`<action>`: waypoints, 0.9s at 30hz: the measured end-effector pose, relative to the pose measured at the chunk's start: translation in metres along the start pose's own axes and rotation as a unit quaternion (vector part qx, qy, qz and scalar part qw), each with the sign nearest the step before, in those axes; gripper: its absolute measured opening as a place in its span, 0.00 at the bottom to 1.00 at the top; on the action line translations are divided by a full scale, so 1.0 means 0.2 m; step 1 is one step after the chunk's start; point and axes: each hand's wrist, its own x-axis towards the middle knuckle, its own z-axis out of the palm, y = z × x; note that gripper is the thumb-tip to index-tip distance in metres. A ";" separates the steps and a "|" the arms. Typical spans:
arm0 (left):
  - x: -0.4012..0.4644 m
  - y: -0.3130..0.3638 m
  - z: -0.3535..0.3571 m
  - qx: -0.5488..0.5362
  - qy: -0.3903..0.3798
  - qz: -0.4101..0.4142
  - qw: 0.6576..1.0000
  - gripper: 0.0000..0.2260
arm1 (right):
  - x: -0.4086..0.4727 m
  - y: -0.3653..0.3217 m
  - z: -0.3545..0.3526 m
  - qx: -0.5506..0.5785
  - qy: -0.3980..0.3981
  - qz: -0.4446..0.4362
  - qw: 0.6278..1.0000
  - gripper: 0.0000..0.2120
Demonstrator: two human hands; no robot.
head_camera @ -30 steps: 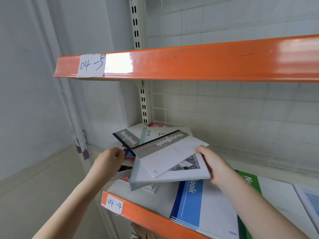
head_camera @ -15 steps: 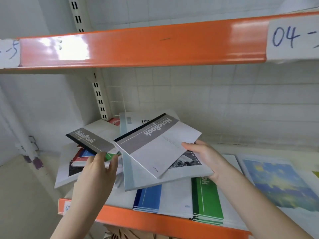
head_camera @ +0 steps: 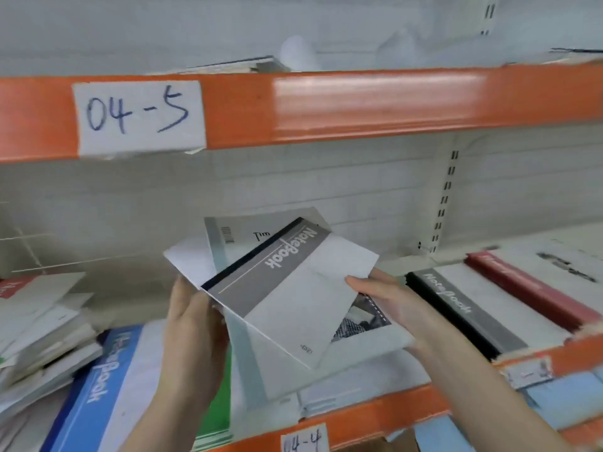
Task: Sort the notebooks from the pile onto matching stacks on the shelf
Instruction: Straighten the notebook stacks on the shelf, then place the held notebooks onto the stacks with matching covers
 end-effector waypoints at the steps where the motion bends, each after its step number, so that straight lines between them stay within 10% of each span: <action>1: -0.02 -0.01 0.09 -0.004 -0.019 -0.029 0.999 0.09 | -0.03 -0.02 -0.08 -0.006 0.012 -0.014 1.000 0.18; 8: -0.14 -0.16 0.60 -0.051 -0.224 -0.161 0.960 0.29 | -0.16 -0.12 -0.61 -0.161 0.135 -0.033 0.977 0.12; 16: -0.28 -0.31 1.10 -0.060 -0.235 -0.192 0.951 0.10 | -0.39 -0.30 -1.16 -0.127 0.313 -0.005 0.941 0.18; 23: -0.36 -0.39 1.42 -0.092 -0.199 -0.206 0.954 0.15 | -0.58 -0.45 -1.47 0.048 0.170 0.011 0.984 0.16; 27: -0.38 -0.39 1.47 -0.106 -0.172 -0.185 0.962 0.20 | -0.59 -0.46 -1.60 -0.004 0.231 -0.006 0.973 0.12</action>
